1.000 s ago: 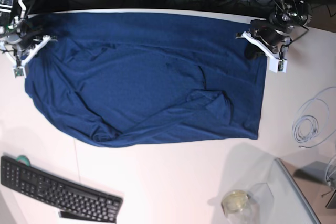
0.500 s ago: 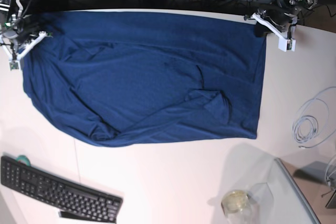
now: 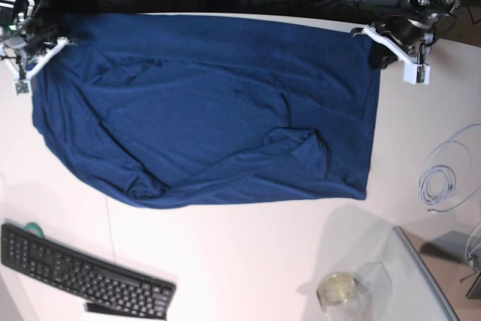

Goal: Layout the t-shirt on the table in an organized manner, then fold the t-shirt properly
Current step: 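Pull the held shirt edge taut with both grippers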

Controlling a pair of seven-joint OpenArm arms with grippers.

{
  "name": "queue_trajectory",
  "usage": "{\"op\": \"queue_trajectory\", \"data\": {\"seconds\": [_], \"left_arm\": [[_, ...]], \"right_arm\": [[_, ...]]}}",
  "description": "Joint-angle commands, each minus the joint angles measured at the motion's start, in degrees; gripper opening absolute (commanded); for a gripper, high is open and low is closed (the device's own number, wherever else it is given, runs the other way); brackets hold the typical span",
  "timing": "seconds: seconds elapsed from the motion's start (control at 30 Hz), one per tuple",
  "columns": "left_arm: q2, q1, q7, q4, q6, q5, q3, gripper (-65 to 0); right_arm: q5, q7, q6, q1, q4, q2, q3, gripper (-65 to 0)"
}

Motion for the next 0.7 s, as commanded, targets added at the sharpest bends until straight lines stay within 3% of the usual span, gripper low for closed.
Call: {"op": "queue_trajectory", "data": {"seconds": [0.0, 0.27, 0.43, 0.67], "left_arm": [[-0.2, -0.5, -0.2, 1.0, -0.2, 0.1, -0.2, -65.0], [0.5, -7.7, -0.2, -10.0, 0.2, 0.9, -0.6, -65.0], [-0.9, -6.7, -0.5, -14.3, 4.3, 0.9, -0.5, -65.0], [-0.9, -3.4, -0.5, -14.9, 4.4, 0.8, -0.7, -65.0]], "right_arm": [[0.1, 0.8, -0.3, 0.2, 1.7, 0.9, 0.2, -65.0], [0.1, 0.7, -0.3, 2.0, 3.6, 0.9, 0.0, -65.0], [0.1, 0.4, -0.3, 4.4, -0.4, 0.9, -0.1, -65.0], [0.1, 0.8, -0.3, 3.2, -0.6, -0.7, -0.1, -65.0]]}}
